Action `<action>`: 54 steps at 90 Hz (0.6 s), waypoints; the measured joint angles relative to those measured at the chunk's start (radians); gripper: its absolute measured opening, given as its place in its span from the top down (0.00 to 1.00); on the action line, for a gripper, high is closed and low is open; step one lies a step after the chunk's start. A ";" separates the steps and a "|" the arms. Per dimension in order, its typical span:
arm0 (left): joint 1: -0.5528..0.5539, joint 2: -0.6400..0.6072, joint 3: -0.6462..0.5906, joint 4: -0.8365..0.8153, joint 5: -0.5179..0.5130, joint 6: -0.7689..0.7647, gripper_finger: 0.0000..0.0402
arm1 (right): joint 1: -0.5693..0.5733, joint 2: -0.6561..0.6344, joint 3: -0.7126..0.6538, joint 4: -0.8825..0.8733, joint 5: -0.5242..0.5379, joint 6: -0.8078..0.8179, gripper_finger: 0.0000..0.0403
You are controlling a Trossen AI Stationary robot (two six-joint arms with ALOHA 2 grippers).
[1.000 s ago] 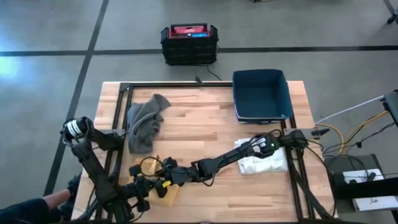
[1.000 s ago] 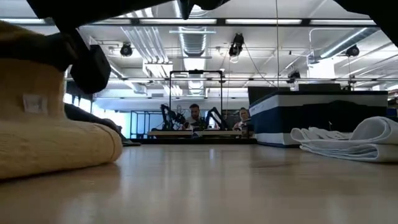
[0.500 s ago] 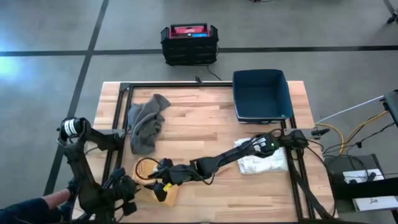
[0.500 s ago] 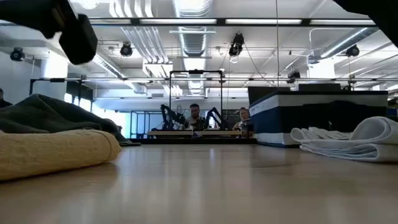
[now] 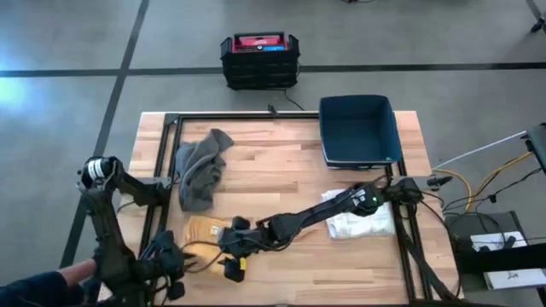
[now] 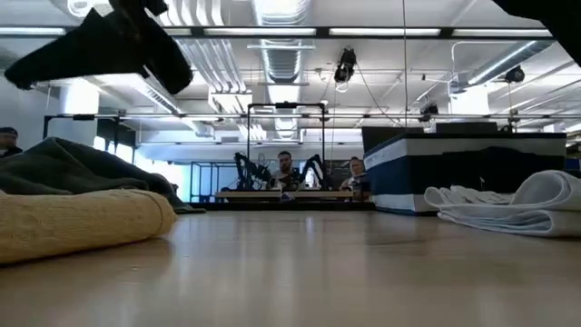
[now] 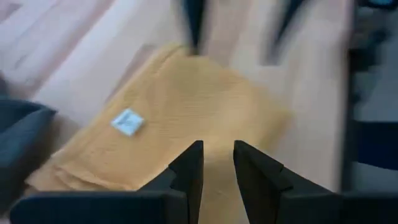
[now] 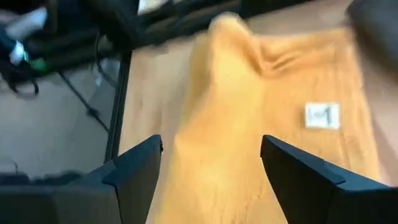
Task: Fold towel
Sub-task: Fold the yellow towel
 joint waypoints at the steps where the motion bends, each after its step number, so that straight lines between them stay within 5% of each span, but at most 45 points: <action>1: 0.004 0.000 -0.012 0.008 0.001 -0.002 0.81 | 0.001 0.000 -0.006 0.004 0.004 0.000 0.35; 9: 0.035 0.000 -0.099 0.073 0.071 -0.003 0.81 | 0.007 0.009 -0.042 0.032 0.034 -0.001 0.34; 25: 0.025 0.001 -0.172 0.206 0.403 0.012 0.81 | 0.007 0.010 -0.173 0.165 0.060 -0.001 0.32; 54: -0.047 0.014 -0.179 0.263 0.322 -0.121 0.81 | 0.011 0.011 -0.292 0.229 0.058 -0.127 0.31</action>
